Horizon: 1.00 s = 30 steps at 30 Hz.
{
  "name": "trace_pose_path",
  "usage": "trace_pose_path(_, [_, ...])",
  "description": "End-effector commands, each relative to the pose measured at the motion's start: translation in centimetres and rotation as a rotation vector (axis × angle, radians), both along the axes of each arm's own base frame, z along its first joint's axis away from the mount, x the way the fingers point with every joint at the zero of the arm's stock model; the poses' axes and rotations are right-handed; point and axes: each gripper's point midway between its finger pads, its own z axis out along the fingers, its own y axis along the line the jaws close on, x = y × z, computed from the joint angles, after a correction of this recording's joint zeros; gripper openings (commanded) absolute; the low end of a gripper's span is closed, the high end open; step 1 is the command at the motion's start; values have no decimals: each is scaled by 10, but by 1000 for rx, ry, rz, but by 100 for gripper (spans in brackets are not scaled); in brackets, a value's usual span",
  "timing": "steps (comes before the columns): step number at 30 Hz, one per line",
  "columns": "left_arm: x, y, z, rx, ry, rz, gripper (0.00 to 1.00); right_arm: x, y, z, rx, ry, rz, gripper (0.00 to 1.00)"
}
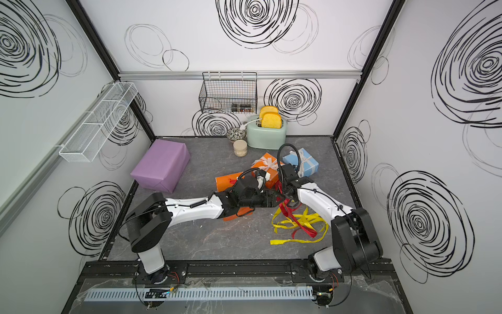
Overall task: Untie the ribbon bows on the gift boxes
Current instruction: Place the ribbon at the center of the board.
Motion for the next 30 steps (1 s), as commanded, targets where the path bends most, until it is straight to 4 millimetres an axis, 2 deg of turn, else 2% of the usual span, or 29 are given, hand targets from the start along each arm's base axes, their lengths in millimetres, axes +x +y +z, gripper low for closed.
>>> trace_pose_path(1, [11, -8, 10, 11, -53, 22, 71, 1, 1, 5, 14, -25, 6, 87])
trace_pose_path(4, [16, -10, 3, 55, -54, 25, 70, -1, 1, 2, 10, -19, 7, 87])
trace_pose_path(7, [21, -11, -4, 102, -55, 34, 65, 0, 1, 4, 11, -24, 8, 87])
trace_pose_path(13, [31, -12, -2, 143, -80, 55, 55, 0, 3, 5, 21, -32, 16, 87])
trace_pose_path(19, [41, -7, 0, 136, -79, 74, 32, -1, 5, 9, 30, -45, 23, 86])
trace_pose_path(23, [45, -5, 4, 130, -85, 84, 13, -1, 5, 11, 33, -53, 23, 86])
trace_pose_path(30, [48, 10, 8, 117, -89, 110, 5, -1, -4, 14, 38, -67, -16, 86])
